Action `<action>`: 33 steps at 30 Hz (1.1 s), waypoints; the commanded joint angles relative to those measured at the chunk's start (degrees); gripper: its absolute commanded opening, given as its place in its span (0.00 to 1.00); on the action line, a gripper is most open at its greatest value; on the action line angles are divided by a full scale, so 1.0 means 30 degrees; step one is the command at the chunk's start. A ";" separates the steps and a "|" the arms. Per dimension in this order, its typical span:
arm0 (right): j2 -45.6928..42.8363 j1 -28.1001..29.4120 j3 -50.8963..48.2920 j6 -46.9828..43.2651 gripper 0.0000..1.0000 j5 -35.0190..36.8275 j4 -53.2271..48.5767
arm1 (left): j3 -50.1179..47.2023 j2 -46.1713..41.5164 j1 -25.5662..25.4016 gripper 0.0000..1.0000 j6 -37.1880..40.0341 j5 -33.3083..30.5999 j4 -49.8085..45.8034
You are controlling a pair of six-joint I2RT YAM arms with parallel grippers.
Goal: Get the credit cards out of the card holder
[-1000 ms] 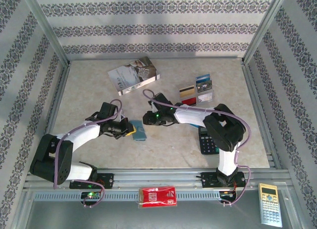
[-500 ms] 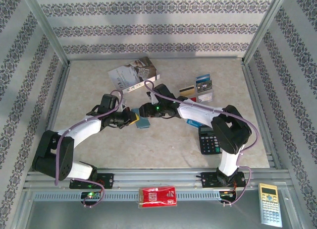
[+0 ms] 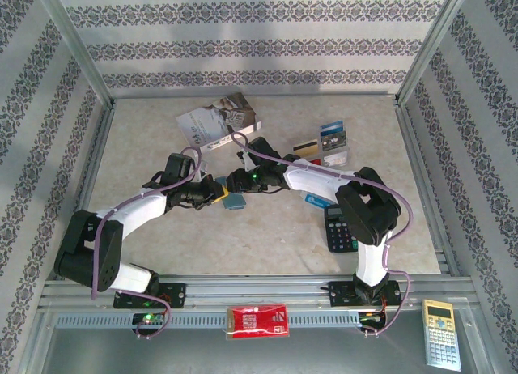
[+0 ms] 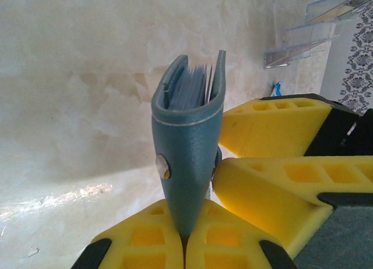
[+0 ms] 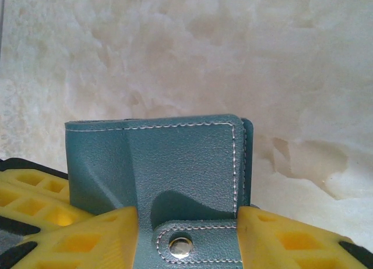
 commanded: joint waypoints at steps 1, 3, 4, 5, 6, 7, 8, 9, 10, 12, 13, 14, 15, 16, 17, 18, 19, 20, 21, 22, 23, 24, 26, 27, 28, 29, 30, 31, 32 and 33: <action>0.0451 0.0312 0.0307 -0.0193 0.47 0.0284 -0.0933 | 0.0517 0.0126 0.0197 0.00 -0.0056 0.0153 0.1030; 0.0331 0.0286 0.0137 -0.0278 0.45 0.0554 -0.1122 | 0.0571 0.0112 0.0198 0.00 -0.0029 -0.0151 0.0939; 0.0261 0.0286 0.0029 -0.0295 0.45 0.0649 -0.1238 | 0.0542 0.0138 0.0197 0.00 -0.0057 -0.0247 0.1037; 0.0239 0.0289 -0.0061 -0.0369 0.45 0.0724 -0.1333 | 0.0510 0.0198 0.0207 0.00 -0.0136 -0.0283 0.1159; 0.0196 0.0282 -0.0106 -0.0437 0.45 0.0787 -0.1431 | 0.0483 0.0221 0.0218 0.00 -0.0184 -0.0336 0.1303; 0.0199 0.0286 -0.0162 -0.0489 0.44 0.0891 -0.1624 | 0.0449 0.0286 0.0197 0.00 -0.0261 -0.0352 0.1402; 0.0174 0.0297 -0.0181 -0.0526 0.43 0.1113 -0.1819 | 0.0445 0.0355 0.0196 0.00 -0.0293 -0.0373 0.1476; 0.0146 0.0283 -0.0168 -0.0568 0.42 0.1415 -0.2061 | 0.0455 0.0371 0.0211 0.00 -0.0272 -0.0367 0.1493; 0.0107 0.0284 -0.0152 -0.0605 0.41 0.1931 -0.2357 | 0.0443 0.0402 0.0193 0.00 -0.0318 -0.0344 0.1514; 0.0033 0.0311 -0.0036 -0.0761 0.37 0.3326 -0.3052 | 0.0371 0.0375 0.0215 0.00 -0.0324 -0.0387 0.1528; 0.0027 0.0304 -0.0005 -0.0879 0.36 0.4020 -0.3285 | 0.0358 0.0331 0.0202 0.00 -0.0314 -0.0388 0.1496; 0.0013 0.0319 0.0037 -0.0977 0.34 0.4611 -0.3573 | 0.0315 0.0338 0.0199 0.00 -0.0278 -0.0401 0.1463; 0.0019 0.0292 0.0110 -0.1014 0.33 0.5066 -0.3820 | 0.0296 0.0293 0.0199 0.00 -0.0219 -0.0417 0.1401; 0.0027 0.0258 0.0126 -0.1061 0.32 0.5496 -0.4008 | 0.0308 0.0322 0.0219 0.00 -0.0160 -0.0468 0.1295; -0.0027 0.0228 0.0156 -0.1076 0.31 0.6029 -0.4258 | 0.0363 0.0347 0.0199 0.00 -0.0114 -0.0461 0.1151; -0.0076 0.0223 0.0156 -0.1049 0.31 0.6496 -0.4435 | 0.0410 0.0375 0.0214 0.00 -0.0035 -0.0461 0.1082; -0.0176 0.0195 0.0132 -0.0992 0.29 0.7028 -0.4590 | 0.0451 0.0403 0.0210 0.00 0.0032 -0.0475 0.0958; -0.0285 0.0181 0.0069 -0.0934 0.28 0.7556 -0.4720 | 0.0440 0.0411 0.0203 0.00 0.0073 -0.0512 0.0882; -0.0399 0.0148 0.0017 -0.0875 0.28 0.7945 -0.4813 | 0.0454 0.0404 0.0198 0.00 0.0132 -0.0545 0.0857; -0.0559 0.0110 -0.0041 -0.0793 0.27 0.8363 -0.4892 | 0.0426 0.0417 0.0203 0.00 0.0180 -0.0577 0.0816; -0.0698 0.0078 -0.0099 -0.0705 0.26 0.8714 -0.4940 | 0.0408 0.0404 0.0219 0.00 0.0218 -0.0634 0.0738; -0.0801 0.0017 -0.0150 -0.0646 0.26 0.8913 -0.4934 | 0.0420 0.0411 0.0221 0.00 0.0272 -0.0665 0.0666; -0.1141 -0.0139 -0.0292 -0.0604 0.26 0.8528 -0.4530 | 0.0367 0.0459 0.0213 0.00 0.0337 -0.0690 0.0584; -0.1320 -0.0186 -0.0474 -0.0662 0.26 0.7947 -0.4037 | 0.0367 0.0477 0.0196 0.00 0.0370 -0.0695 0.0552; -0.1529 -0.0308 -0.0756 -0.0764 0.26 0.6997 -0.3278 | 0.0350 0.0522 0.0203 0.00 0.0406 -0.0681 0.0512; -0.1708 -0.0422 -0.1003 -0.0810 0.27 0.5866 -0.2448 | 0.0381 0.0577 0.0212 0.00 0.0438 -0.0667 0.0470; -0.1809 -0.0539 -0.1230 -0.0716 0.28 0.4782 -0.1752 | 0.0417 0.0634 0.0203 0.00 0.0444 -0.0669 0.0443; -0.1848 -0.0714 -0.1429 -0.0523 0.28 0.3661 -0.1029 | 0.0451 0.0694 0.0209 0.00 0.0472 -0.0666 0.0397; -0.1833 -0.0872 -0.1631 -0.0258 0.29 0.2497 -0.0230 | 0.0511 0.0741 0.0223 0.00 0.0496 -0.0612 0.0379; -0.1794 -0.1006 -0.1810 -0.0038 0.29 0.1622 0.0423 | 0.0555 0.0755 0.0225 0.00 0.0528 -0.0565 0.0363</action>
